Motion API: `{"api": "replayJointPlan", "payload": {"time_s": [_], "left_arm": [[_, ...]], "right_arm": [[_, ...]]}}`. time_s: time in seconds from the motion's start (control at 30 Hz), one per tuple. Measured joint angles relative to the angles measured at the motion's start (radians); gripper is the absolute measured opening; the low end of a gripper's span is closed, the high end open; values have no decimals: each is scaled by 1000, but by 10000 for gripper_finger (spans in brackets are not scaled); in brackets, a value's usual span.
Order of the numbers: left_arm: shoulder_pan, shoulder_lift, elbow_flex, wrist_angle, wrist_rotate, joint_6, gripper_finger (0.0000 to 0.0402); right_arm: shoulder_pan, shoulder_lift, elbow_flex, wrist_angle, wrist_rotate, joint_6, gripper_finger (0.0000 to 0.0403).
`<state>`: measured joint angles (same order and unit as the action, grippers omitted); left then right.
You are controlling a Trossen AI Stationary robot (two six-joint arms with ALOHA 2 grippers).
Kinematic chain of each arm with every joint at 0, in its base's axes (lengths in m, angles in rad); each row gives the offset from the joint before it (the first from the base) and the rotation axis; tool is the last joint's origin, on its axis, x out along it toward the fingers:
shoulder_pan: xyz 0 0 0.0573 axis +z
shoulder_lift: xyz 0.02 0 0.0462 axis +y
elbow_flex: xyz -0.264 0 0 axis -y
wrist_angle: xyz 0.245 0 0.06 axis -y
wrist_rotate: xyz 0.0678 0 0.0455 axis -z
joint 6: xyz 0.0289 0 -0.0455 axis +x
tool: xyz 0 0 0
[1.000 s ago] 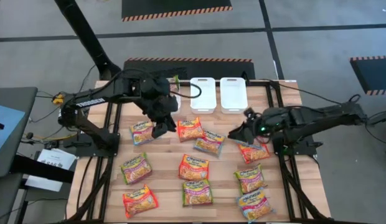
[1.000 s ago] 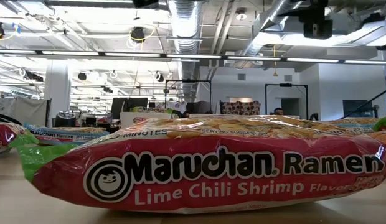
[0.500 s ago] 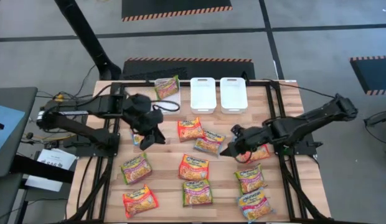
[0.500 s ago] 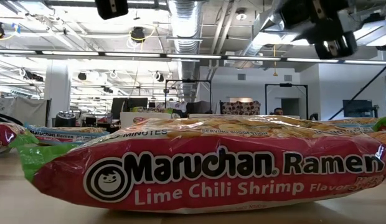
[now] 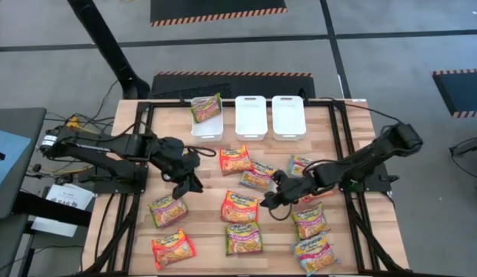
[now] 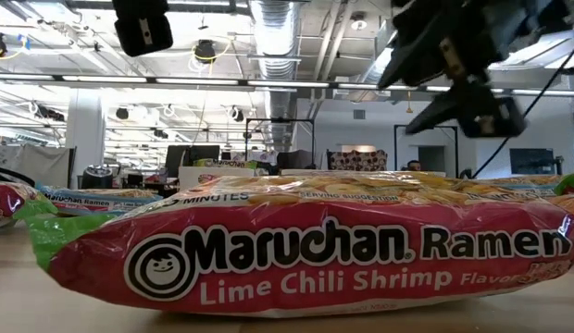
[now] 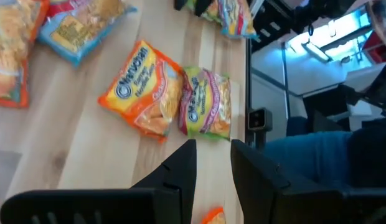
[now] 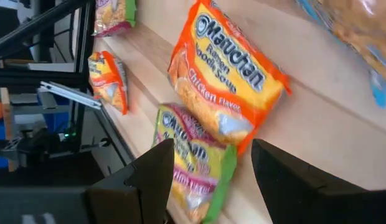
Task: Sort Maruchan noodles
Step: Put the orange noodle pack into the right white bin
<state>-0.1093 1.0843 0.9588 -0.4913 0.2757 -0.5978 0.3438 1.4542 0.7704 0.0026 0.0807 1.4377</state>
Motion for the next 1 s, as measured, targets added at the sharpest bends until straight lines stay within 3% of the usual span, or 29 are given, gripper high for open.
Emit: {"api": "replayJointPlan", "payload": {"time_s": [0.37, 0.63, 0.83, 1.0], "left_arm": [[-35, 0, 0, 105, -11, -8, 84], [-35, 0, 0, 108, -11, -27, 84], [-35, 0, 0, 108, -11, -27, 84], [-35, 0, 0, 108, -12, -18, 84]], "right_arm": [[-68, 174, 31, 293, -56, -400, 240], [-124, 266, 184, 131, -56, -721, 240], [-154, 320, 283, -57, -57, -809, 240], [-157, 368, 324, -93, -81, -822, 240]]}}
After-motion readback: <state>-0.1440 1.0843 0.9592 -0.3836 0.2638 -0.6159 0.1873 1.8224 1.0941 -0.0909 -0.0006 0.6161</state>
